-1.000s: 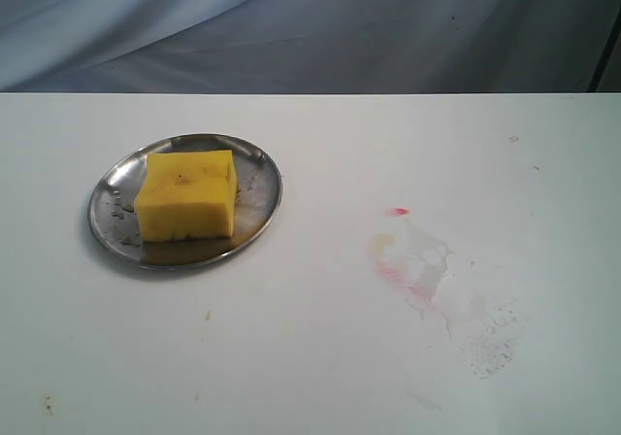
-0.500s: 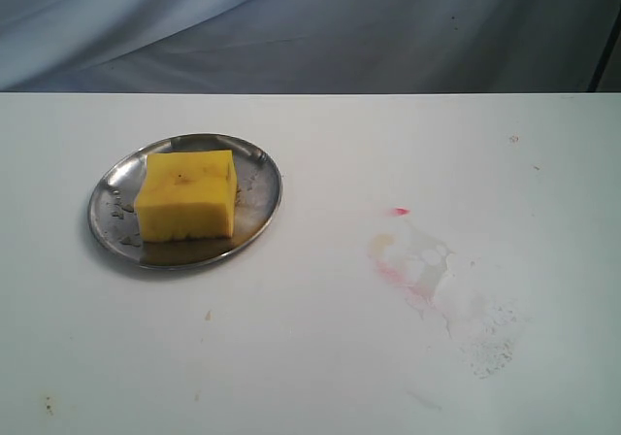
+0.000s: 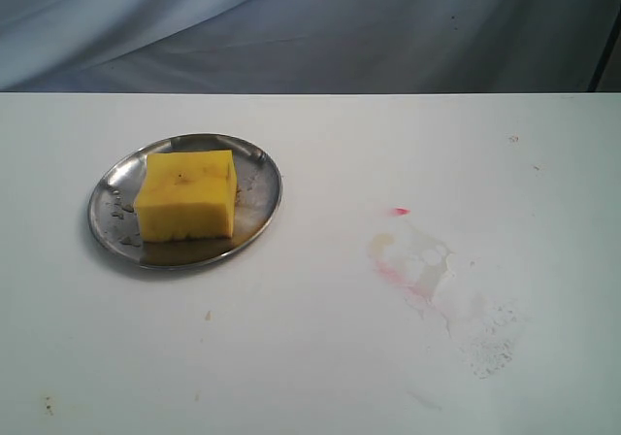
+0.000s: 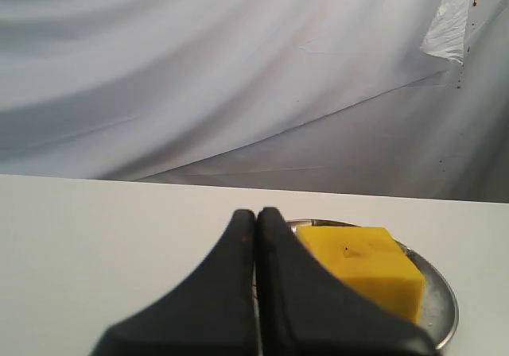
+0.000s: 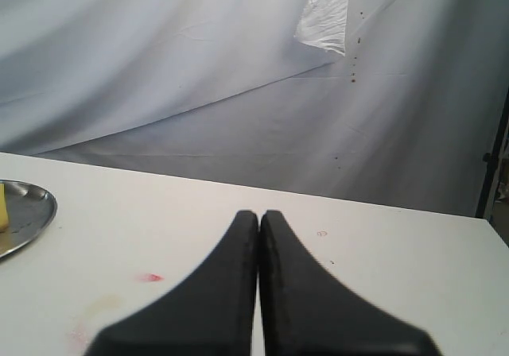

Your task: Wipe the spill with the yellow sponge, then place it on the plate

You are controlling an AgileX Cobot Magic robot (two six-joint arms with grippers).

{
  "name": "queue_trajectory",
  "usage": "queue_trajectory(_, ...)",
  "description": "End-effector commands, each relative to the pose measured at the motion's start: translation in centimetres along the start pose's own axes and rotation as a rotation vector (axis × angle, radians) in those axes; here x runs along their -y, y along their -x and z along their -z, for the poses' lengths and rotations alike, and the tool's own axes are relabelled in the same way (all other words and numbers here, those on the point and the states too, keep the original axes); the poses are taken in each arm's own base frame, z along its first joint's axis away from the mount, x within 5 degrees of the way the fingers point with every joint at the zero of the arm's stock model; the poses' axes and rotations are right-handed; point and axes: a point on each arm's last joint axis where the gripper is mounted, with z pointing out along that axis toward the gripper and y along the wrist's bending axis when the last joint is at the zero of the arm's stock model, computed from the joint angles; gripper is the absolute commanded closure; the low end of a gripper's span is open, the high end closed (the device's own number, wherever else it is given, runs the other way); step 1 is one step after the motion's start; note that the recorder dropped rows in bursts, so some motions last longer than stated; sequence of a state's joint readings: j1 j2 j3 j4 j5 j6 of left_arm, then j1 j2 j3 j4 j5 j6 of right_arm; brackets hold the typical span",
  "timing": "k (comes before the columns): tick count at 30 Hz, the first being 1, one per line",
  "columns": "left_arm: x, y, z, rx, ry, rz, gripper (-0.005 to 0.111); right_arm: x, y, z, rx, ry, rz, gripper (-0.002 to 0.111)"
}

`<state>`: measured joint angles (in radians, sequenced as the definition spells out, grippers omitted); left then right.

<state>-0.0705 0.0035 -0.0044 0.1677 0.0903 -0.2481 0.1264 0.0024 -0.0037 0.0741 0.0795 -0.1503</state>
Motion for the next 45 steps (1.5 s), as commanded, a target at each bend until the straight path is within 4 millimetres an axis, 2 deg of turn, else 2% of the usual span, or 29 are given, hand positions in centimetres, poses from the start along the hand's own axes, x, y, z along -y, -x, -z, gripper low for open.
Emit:
queue_trajectory(1,-0.02,-0.49,0.02,-0.041,0.001,0.034,0.107,0.05,-0.09,0.00,0.001,-0.009,0.007,0.108)
queue_trajectory(4,0.00,-0.86,0.04,-0.082,0.002,0.093,0.107,0.05,-0.09,0.00,0.001,-0.009,0.007,0.108)
queue_trajectory(12,-0.01,-0.96,0.05,-0.092,0.004,0.121,0.107,0.05,-0.09,0.00,0.001,-0.009,0.007,0.108)
queue_trajectory(45,-0.02,-0.96,0.05,-0.092,0.005,0.109,0.107,0.05,-0.09,0.00,0.001,-0.009,0.007,0.108)
